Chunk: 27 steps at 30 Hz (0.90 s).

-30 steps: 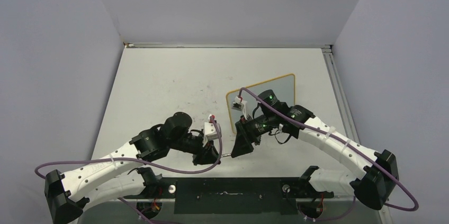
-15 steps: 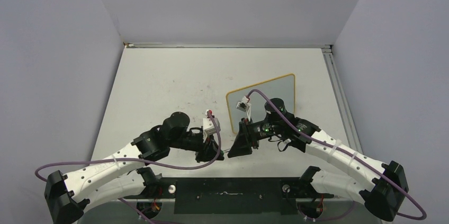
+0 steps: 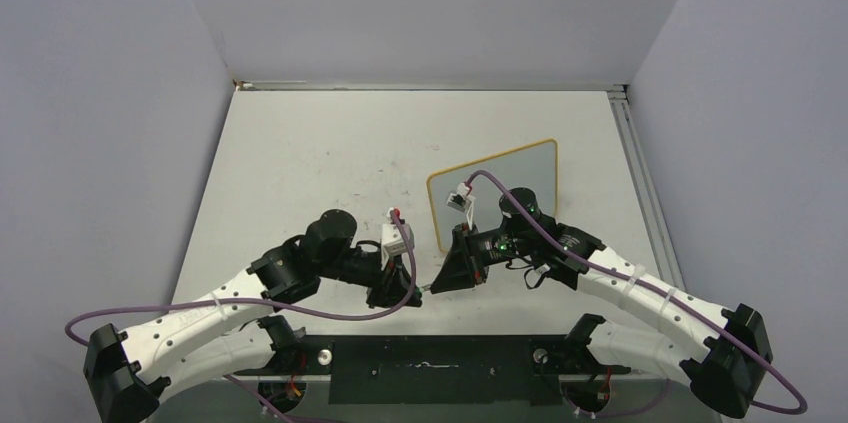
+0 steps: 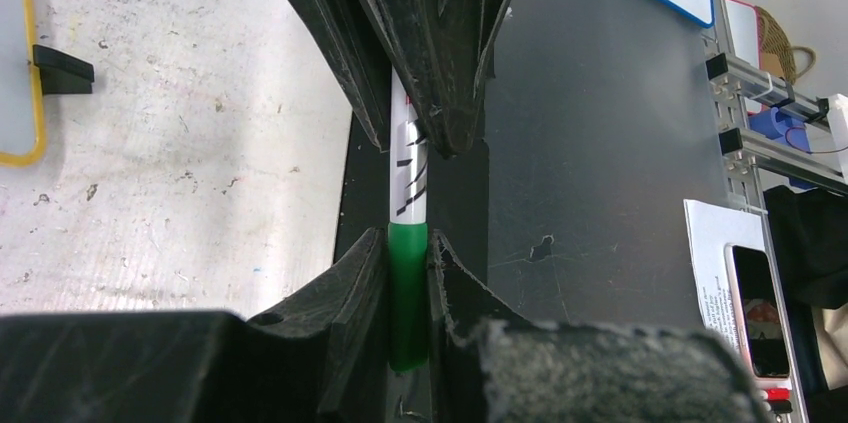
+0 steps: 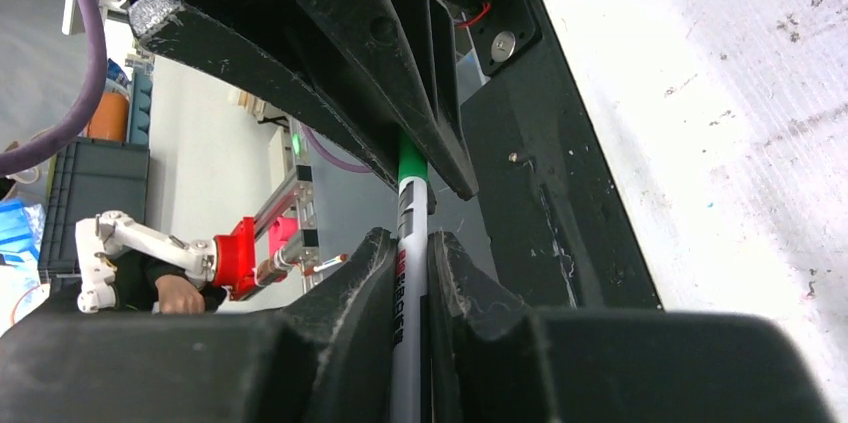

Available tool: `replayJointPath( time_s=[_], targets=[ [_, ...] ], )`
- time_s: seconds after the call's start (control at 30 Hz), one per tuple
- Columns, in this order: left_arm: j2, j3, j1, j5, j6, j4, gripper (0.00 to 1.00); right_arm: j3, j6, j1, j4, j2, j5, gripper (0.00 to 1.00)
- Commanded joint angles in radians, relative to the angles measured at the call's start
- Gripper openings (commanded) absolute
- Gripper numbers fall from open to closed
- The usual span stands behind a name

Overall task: Write a sentence on the whiteboard
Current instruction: Open the whiteboard marker at the center of the board, then place the whiteboard marker at the center of the board.

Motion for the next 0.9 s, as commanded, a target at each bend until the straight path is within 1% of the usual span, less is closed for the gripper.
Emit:
replayJointPath(
  time_s=[0.0, 0.13, 0.3, 0.37, 0.43, 0.57, 0.63, 0.7, 0.77, 0.87],
  targets=[
    [0.007, 0.015, 0.012, -0.022, 0.017, 0.033, 0.0, 0.021, -0.013, 0.022, 0.066, -0.021, 0.028, 0.05],
    [-0.014, 0.007, 0.046, -0.012, 0.049, 0.021, 0.0, 0.07, -0.099, -0.011, -0.036, -0.056, 0.045, 0.05],
    [-0.047, 0.029, 0.179, 0.126, 0.105, -0.051, 0.0, 0.228, -0.327, -0.123, -0.35, -0.079, 0.044, 0.05],
    [-0.061, 0.033, 0.187, 0.129, 0.115, -0.058, 0.0, 0.29, -0.391, -0.166, -0.45, -0.083, 0.04, 0.05],
    [-0.065, 0.038, 0.187, 0.102, 0.128, -0.08, 0.0, 0.335, -0.434, -0.196, -0.527, -0.085, 0.048, 0.05],
    [-0.079, 0.045, 0.2, 0.034, 0.131, -0.097, 0.0, 0.418, -0.48, -0.21, -0.64, -0.086, 0.118, 0.05],
    [-0.078, 0.046, 0.209, -0.045, 0.113, -0.095, 0.0, 0.443, -0.473, -0.212, -0.644, -0.089, 0.158, 0.05],
    [-0.061, 0.055, 0.211, -0.193, 0.07, -0.091, 0.0, 0.451, -0.437, -0.21, -0.607, -0.098, 0.226, 0.05],
    [-0.041, 0.047, 0.21, -0.392, -0.05, -0.051, 0.0, 0.416, -0.387, -0.211, -0.518, -0.138, 0.317, 0.05],
    [-0.007, 0.018, 0.209, -0.636, -0.21, 0.005, 0.0, 0.333, -0.34, -0.209, -0.405, -0.239, 0.525, 0.05]
  ],
)
